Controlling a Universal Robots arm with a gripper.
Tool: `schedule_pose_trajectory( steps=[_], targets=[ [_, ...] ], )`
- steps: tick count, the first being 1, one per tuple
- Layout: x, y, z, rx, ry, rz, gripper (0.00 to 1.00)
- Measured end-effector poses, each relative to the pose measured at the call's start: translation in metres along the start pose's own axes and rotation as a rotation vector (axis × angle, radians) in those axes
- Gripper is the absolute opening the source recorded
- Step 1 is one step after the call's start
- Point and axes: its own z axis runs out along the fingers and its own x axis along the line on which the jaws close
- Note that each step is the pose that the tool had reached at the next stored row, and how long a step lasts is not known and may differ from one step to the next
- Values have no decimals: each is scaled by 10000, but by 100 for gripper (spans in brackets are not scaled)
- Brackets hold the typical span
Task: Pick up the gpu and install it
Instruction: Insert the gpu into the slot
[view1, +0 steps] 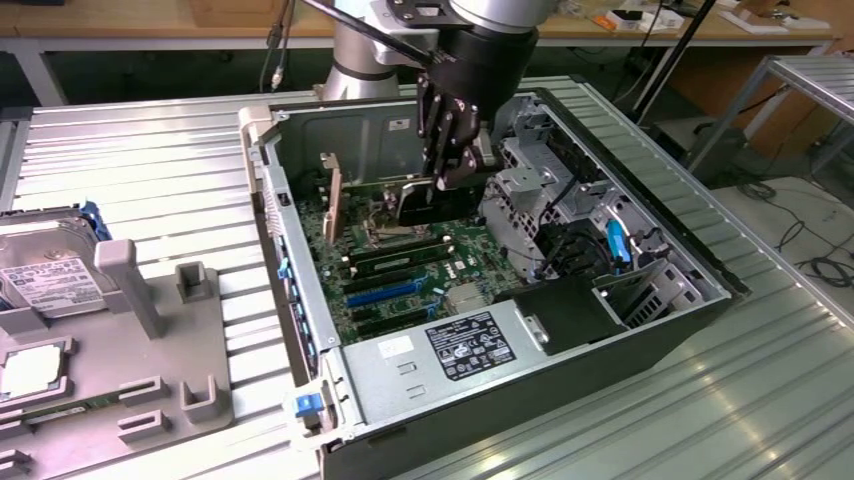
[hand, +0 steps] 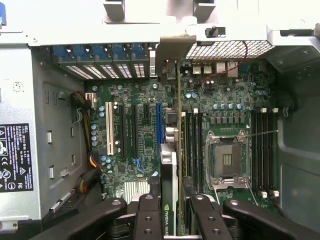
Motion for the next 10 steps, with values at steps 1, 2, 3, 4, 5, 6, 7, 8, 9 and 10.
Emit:
schedule_pose_trajectory(
  steps=[1, 2, 3, 4, 5, 6, 7, 8, 9, 10],
  targets=[
    [-2, 0, 0, -1, 0, 0, 27],
    [-4, 0, 10, 0, 0, 0, 27],
    [-8, -1, 34, 7, -1, 0, 27],
    [-8, -2, 56, 22, -1, 0, 27],
    [-9, -3, 78, 36, -2, -1, 27],
    [-12, -3, 100, 53, 0, -1, 27],
    [-17, -3, 115, 74, 1, -3, 27],
    [-26, -5, 143, 117, 3, -10, 27],
    [-30, -6, 161, 139, 7, -13, 27],
    [-30, -7, 178, 153, 8, -15, 27]
  ],
)
